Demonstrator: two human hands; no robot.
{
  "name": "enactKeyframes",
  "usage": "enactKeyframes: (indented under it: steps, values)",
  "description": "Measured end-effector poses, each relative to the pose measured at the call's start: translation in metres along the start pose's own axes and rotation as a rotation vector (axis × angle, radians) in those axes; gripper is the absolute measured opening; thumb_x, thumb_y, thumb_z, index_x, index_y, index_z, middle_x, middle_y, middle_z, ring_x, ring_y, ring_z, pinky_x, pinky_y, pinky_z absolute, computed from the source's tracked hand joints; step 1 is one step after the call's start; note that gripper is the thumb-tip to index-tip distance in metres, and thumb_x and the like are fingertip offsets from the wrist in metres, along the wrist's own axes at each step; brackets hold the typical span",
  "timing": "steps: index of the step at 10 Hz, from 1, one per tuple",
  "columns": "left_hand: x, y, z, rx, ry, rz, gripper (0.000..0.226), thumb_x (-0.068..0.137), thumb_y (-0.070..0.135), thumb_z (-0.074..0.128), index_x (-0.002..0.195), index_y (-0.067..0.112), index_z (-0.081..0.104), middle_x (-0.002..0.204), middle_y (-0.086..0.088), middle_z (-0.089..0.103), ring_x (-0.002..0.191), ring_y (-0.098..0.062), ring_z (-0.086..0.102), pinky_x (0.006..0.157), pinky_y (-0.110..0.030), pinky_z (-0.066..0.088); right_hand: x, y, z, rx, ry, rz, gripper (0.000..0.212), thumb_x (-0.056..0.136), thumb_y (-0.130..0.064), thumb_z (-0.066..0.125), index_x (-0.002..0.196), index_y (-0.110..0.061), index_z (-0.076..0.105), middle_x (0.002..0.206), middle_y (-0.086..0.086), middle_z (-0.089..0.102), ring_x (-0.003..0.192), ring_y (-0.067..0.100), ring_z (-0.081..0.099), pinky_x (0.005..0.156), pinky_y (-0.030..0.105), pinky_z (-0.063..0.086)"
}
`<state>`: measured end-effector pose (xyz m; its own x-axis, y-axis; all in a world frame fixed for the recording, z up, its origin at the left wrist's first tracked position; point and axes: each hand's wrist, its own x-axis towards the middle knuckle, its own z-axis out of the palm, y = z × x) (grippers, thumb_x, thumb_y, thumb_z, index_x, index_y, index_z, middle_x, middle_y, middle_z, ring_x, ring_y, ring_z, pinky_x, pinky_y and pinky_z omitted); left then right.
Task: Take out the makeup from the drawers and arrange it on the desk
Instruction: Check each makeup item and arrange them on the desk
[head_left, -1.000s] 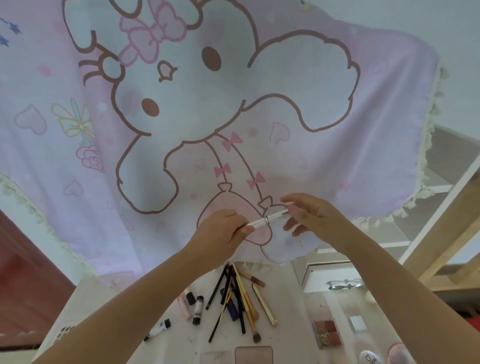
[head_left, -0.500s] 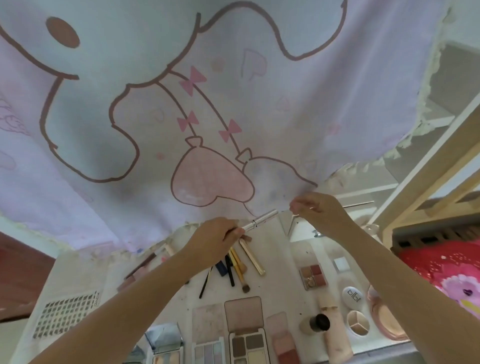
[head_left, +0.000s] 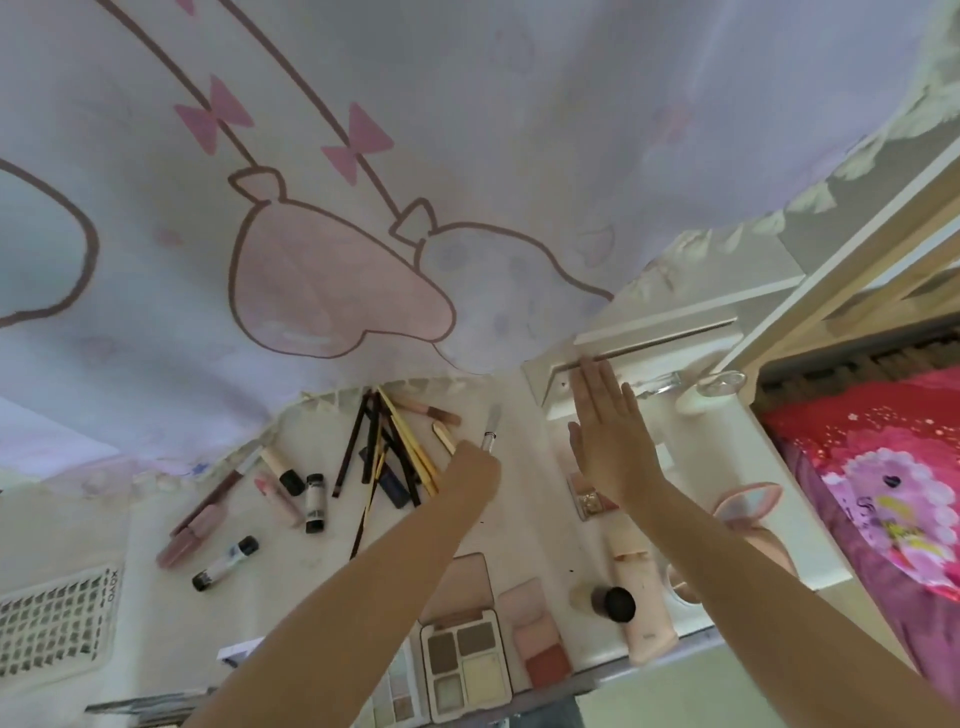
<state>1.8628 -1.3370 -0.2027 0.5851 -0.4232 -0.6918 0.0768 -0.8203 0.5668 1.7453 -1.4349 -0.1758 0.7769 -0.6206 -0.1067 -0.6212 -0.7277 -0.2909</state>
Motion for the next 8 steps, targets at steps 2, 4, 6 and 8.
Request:
enactKeyframes:
  steps: [2, 4, 6, 8]
  values:
    - [0.020, 0.011, 0.029, 0.009, -0.019, 0.025, 0.035, 0.088, 0.000, 0.038, 0.123, -0.001, 0.036, 0.113, -0.019, 0.052, 0.095, -0.031, 0.054, 0.068, -0.033, 0.041, 0.006, 0.019, 0.021, 0.004, 0.097, -0.070, 0.067, 0.089, -0.005, 0.044, 0.139, -0.013, 0.000, 0.146, 0.000, -0.008, 0.132, 0.022, -0.018, 0.111, 0.034, -0.003]
    - [0.023, 0.020, 0.034, 0.144, -0.017, 0.057, 0.032, 0.083, -0.001, 0.047, 0.115, -0.005, 0.045, 0.120, -0.021, 0.053, 0.112, -0.034, 0.051, 0.086, -0.034, 0.043, 0.009, 0.019, 0.025, 0.009, 0.041, -0.057, 0.078, 0.082, 0.001, 0.042, 0.131, -0.023, -0.014, 0.138, -0.008, -0.024, 0.127, 0.014, -0.032, 0.112, 0.031, -0.008]
    - [0.018, 0.016, 0.021, 0.103, -0.146, 0.116, 0.023, 0.085, 0.005, 0.046, 0.106, 0.005, 0.057, 0.109, -0.015, 0.053, 0.101, -0.026, 0.053, 0.077, -0.027, 0.041, 0.008, 0.018, 0.024, 0.017, 0.065, -0.064, 0.083, 0.077, 0.004, 0.043, 0.133, -0.020, -0.014, 0.140, -0.007, -0.022, 0.130, 0.015, -0.027, 0.113, 0.032, -0.006]
    - [0.015, -0.014, -0.032, 0.173, -0.009, 0.220, 0.030, 0.094, 0.010, 0.036, 0.117, 0.011, 0.055, 0.117, -0.009, 0.056, 0.092, -0.020, 0.056, 0.069, -0.020, 0.044, -0.003, -0.004, 0.020, -0.128, 0.299, -0.186, 0.050, 0.068, -0.001, 0.053, 0.118, 0.000, 0.057, 0.134, 0.025, 0.045, 0.126, 0.042, 0.038, 0.098, 0.063, 0.029]
